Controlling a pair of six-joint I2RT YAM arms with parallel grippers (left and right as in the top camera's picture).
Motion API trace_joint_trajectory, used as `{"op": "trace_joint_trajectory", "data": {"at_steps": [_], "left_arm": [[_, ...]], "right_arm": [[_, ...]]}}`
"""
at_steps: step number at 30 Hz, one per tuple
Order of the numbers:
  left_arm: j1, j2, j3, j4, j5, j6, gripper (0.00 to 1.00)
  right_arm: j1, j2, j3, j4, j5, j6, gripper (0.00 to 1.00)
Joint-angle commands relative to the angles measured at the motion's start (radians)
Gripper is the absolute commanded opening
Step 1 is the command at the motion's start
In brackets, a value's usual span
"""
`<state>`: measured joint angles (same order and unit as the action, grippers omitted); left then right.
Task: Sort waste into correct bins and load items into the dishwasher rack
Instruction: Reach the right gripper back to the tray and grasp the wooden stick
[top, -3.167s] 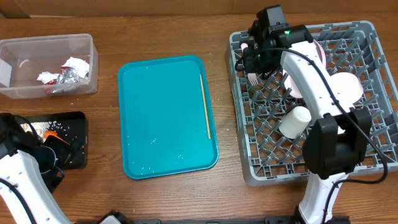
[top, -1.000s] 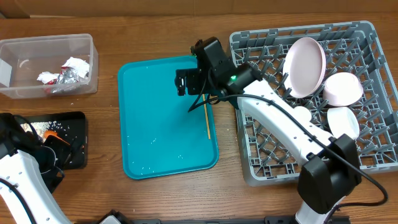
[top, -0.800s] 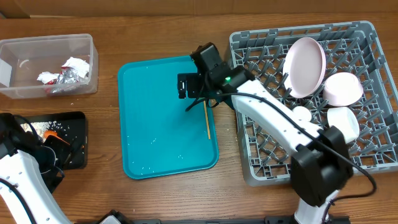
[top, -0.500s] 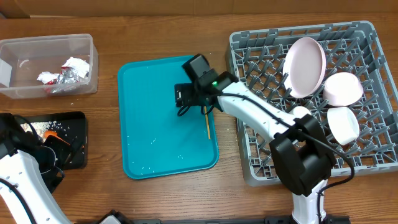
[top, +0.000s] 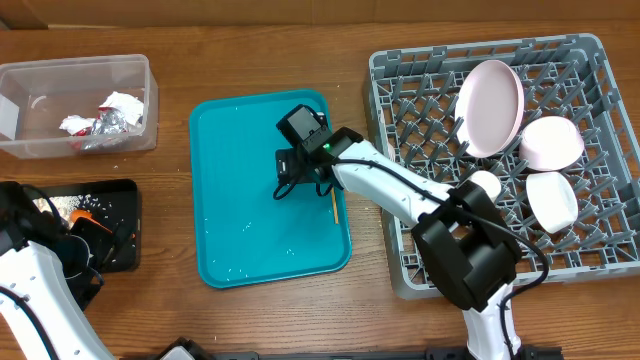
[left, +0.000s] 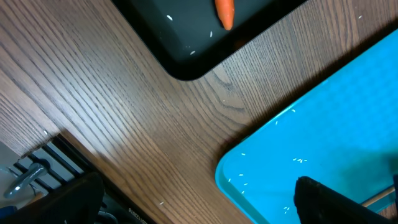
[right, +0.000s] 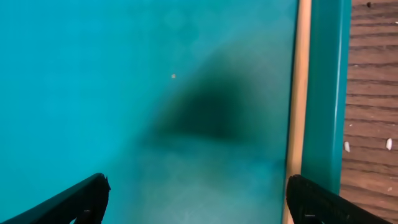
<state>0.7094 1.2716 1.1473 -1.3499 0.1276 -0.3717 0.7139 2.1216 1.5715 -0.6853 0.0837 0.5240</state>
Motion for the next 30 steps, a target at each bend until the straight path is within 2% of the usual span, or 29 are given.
{"op": "trace_joint_trajectory", "data": {"at_steps": [1,30], "left_arm": [[0.005,-0.017,0.021,0.001,0.011,-0.018,1.0],[0.005,-0.017,0.021,0.001,0.011,-0.018,1.0]], "right_arm": [[-0.001,0.03,-0.002,-0.003,0.05,0.008,0.95],[0.029,0.056,-0.002,-0.034,0.056,0.027,0.95]]}}
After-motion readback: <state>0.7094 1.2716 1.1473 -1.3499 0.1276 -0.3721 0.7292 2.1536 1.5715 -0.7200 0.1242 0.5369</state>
